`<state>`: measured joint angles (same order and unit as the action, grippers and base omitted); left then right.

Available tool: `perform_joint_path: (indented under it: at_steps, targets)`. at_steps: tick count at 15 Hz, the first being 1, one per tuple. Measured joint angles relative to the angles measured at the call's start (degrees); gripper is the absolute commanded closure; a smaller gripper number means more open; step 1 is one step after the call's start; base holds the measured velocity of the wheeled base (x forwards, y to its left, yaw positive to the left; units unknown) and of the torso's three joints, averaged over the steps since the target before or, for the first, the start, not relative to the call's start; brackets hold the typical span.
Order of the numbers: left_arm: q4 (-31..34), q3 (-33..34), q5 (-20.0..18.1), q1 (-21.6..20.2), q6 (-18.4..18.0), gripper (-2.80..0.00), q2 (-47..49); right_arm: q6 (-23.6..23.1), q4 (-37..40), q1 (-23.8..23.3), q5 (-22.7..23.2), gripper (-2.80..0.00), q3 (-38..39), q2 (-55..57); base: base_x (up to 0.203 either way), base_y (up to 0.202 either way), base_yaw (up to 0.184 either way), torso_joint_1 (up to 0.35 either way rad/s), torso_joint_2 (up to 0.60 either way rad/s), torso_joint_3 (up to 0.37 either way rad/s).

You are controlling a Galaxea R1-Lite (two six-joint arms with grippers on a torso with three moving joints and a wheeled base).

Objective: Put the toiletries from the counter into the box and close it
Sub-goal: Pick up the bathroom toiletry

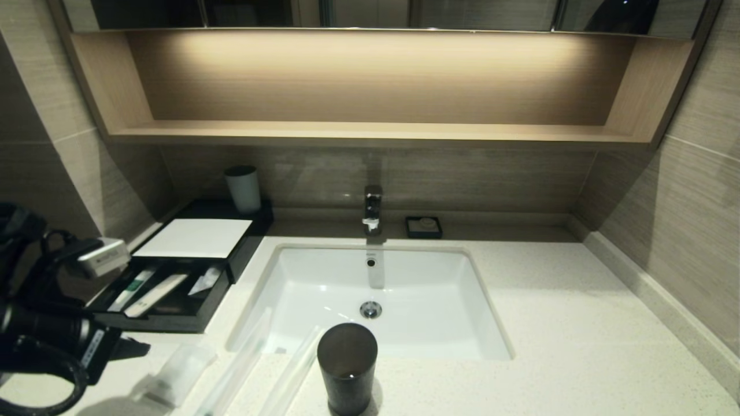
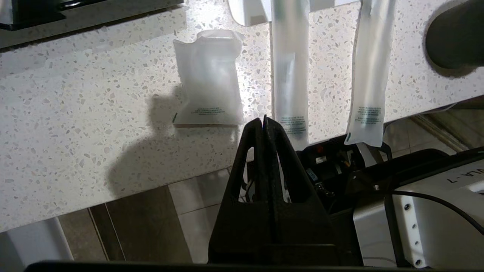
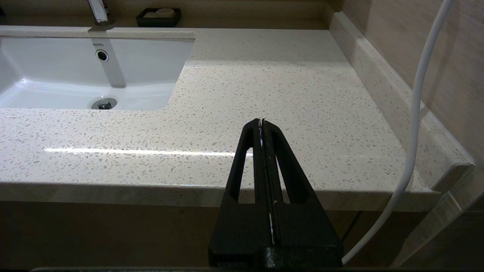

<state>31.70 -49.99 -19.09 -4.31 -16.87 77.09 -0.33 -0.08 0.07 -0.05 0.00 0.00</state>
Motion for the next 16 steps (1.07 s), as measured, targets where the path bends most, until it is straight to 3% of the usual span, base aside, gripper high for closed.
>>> perform_joint_path:
  at_steps: [7,16]
  targets:
    - [-0.5,1.6,0.6,13.7,4.2,0.0,2.2,0.0,0.0,0.0,0.0,0.0,0.0,0.0,0.0,0.0,0.0,0.0,0.0,0.0]
    - [-0.7,3.1,9.0,15.5,4.5,0.0,8.8,0.0,0.0,0.0,0.0,0.0,0.0,0.0,0.0,0.0,0.0,0.0,0.0,0.0]
